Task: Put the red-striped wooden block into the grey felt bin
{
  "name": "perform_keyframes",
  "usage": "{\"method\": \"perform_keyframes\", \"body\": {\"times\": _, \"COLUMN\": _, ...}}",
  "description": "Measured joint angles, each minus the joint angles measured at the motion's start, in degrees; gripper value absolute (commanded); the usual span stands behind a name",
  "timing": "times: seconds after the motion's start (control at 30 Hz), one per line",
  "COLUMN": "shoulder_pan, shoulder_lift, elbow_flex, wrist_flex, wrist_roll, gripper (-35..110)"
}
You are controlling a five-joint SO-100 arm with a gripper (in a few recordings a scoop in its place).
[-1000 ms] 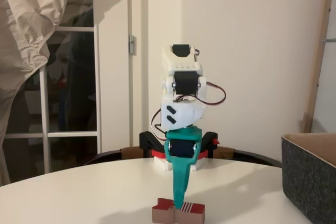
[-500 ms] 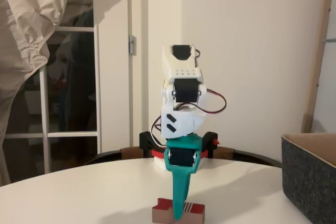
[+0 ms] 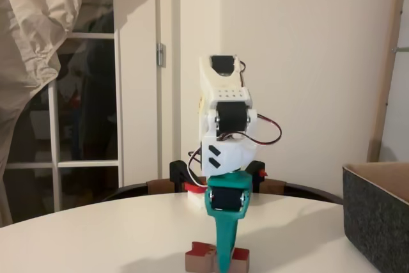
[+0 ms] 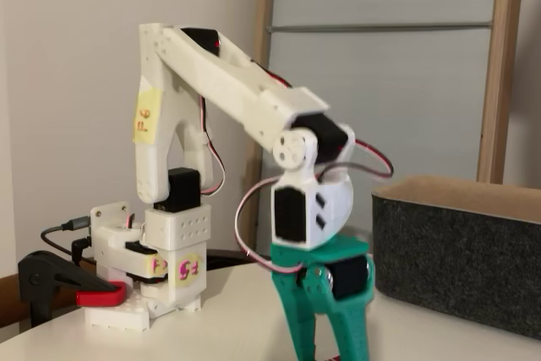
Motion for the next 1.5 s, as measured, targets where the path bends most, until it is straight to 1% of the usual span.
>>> {"method": "perform_keyframes", "body": {"times": 0.37, "shoulder_pan": 0.0, "shoulder_lift": -1.0, "elbow_flex": 0.0, "wrist_flex": -3.0, "wrist_roll": -0.8, "gripper": 15}}
{"method": "perform_keyframes", "body": {"times": 0.57, "shoulder_pan": 0.0, "shoulder_lift": -1.0, "elbow_flex": 0.0, "wrist_flex": -4.7, "wrist_roll": -0.8, "gripper": 11}}
{"method": "perform_keyframes", "body": {"times": 1.03, "shoulder_pan": 0.3, "shoulder_lift": -1.1, "elbow_flex": 0.0, "wrist_flex": -5.1, "wrist_roll": -0.4, "gripper": 10}}
{"method": "perform_keyframes", "body": {"times": 1.23, "shoulder_pan": 1.3, "shoulder_lift": 1.1, "elbow_flex": 0.0, "wrist_flex": -5.1, "wrist_roll": 0.7, "gripper": 9}}
{"method": "perform_keyframes", "body": {"times": 1.5, "shoulder_pan": 1.9, "shoulder_lift": 8.8, "elbow_flex": 0.0, "wrist_flex": -5.1, "wrist_roll": 1.7, "gripper": 10}}
